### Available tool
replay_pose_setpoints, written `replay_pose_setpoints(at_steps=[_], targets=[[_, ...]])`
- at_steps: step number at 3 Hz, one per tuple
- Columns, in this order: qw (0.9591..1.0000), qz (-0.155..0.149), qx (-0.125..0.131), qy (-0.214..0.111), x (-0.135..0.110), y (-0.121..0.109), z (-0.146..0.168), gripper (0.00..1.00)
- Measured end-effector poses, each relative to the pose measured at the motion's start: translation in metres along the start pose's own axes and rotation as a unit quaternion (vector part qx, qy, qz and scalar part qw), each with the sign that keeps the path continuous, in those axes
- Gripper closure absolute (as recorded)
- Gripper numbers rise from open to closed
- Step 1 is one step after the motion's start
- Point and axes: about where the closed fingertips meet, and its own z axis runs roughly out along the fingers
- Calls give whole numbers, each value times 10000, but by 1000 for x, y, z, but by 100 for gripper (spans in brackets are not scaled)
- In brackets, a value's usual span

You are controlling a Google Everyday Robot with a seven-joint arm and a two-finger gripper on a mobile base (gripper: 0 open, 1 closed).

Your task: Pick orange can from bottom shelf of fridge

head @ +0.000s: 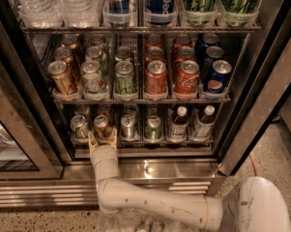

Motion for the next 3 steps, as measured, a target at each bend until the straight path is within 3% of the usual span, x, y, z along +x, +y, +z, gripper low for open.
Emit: replay_pose_setpoints(at_steps=[3], targets=[[10000, 10, -81, -36, -4, 6, -13, 27]])
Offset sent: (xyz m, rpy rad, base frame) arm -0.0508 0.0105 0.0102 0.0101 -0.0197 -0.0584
